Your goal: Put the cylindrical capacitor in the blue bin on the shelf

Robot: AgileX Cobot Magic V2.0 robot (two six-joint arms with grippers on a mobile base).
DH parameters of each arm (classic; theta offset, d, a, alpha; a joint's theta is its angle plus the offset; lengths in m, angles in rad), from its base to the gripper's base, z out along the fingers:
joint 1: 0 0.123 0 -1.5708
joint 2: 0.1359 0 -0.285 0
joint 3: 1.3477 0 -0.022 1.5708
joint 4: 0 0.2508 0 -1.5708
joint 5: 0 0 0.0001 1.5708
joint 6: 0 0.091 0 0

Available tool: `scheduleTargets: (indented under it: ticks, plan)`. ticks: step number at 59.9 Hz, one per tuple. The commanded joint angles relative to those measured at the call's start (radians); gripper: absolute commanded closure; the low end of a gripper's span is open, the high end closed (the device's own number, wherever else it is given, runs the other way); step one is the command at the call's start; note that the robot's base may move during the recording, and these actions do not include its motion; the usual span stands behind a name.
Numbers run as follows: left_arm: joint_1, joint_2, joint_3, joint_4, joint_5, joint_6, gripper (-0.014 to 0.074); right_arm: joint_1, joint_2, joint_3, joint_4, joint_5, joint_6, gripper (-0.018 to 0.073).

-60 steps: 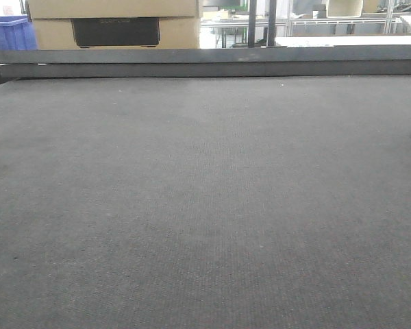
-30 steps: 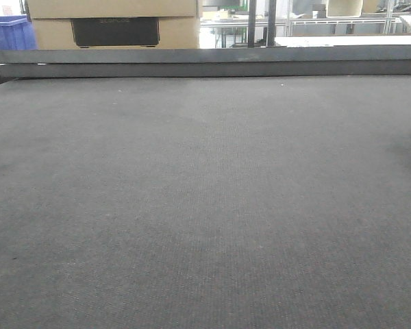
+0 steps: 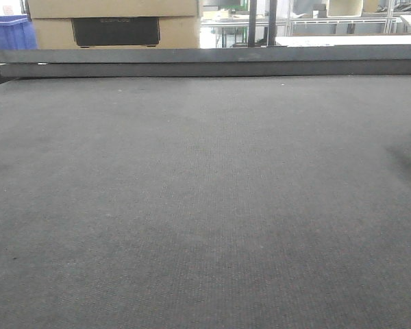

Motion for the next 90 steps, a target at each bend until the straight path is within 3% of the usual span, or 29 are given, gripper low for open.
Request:
scheduleTargets:
  ticks: [1,11,23,67,75,90]
  plan:
    - [-0.006,0.002,-0.008,-0.005,-0.014,-0.001,-0.0005,-0.003,0.086,0.003,0.018,-0.203,-0.036,-0.0012]
    - [-0.006,0.002,-0.008,-0.005,-0.012,-0.001,-0.0005,-0.005,0.212,-0.008,0.182,-0.367,-0.055,-0.0012]
    - [-0.006,0.002,-0.008,-0.005,-0.012,-0.001,-0.0005,-0.009,0.307,-0.074,0.096,-0.362,-0.055,-0.0012]
    - [-0.006,0.002,-0.008,-0.005,-0.004,-0.001,-0.0005,-0.042,0.570,-0.261,0.103,-0.333,-0.055,-0.0001]
    - [-0.006,0.002,-0.008,-0.005,-0.004,-0.001,-0.0005,-0.042,0.569,-0.261,0.095,-0.339,-0.055,0.0130]
    - [-0.006,0.002,-0.008,-0.005,-0.002,-0.001,-0.0005,-0.042,0.571,-0.262,0.077,-0.323,-0.055,0.0540]
